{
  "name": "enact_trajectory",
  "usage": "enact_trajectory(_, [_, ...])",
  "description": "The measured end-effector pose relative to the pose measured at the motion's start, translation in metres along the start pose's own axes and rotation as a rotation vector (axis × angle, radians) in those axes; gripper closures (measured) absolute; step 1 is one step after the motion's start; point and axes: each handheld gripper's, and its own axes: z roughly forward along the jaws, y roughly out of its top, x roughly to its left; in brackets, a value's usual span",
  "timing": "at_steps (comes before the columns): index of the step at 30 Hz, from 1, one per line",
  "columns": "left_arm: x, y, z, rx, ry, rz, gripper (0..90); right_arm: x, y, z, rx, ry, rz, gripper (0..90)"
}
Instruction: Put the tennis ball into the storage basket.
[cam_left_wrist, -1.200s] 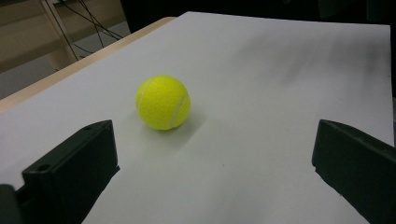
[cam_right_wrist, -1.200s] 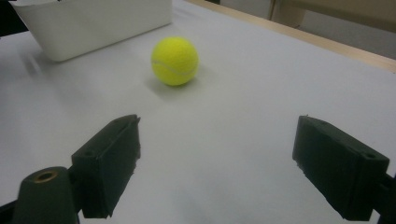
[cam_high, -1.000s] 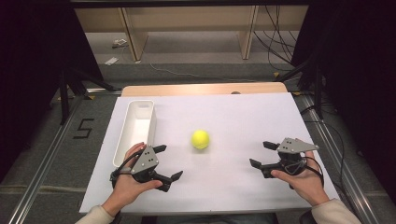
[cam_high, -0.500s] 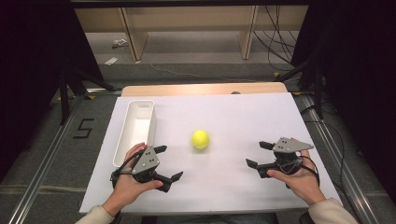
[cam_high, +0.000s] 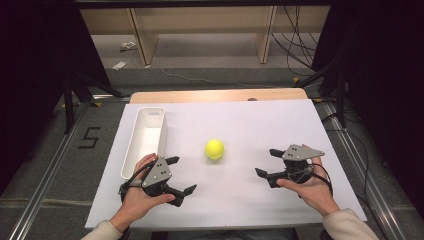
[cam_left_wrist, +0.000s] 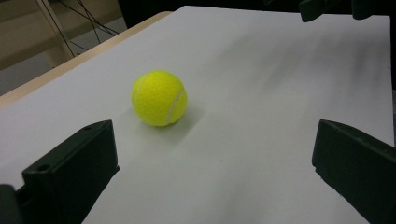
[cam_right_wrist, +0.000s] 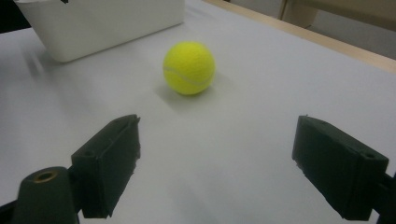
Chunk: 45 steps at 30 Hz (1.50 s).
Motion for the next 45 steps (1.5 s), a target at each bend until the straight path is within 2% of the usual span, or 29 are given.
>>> enact_trajectory(27, [0.0,0.0,0.0,-0.003,-0.004,0.002,0.0,0.006,0.021,0.047,0.038,0.017,-0.039,13.7])
enact_trajectory(45, [0.0,0.0,0.0,-0.001,-0.006,0.002,0.0,0.01,0.029,0.075,0.063,0.036,-0.045,13.2])
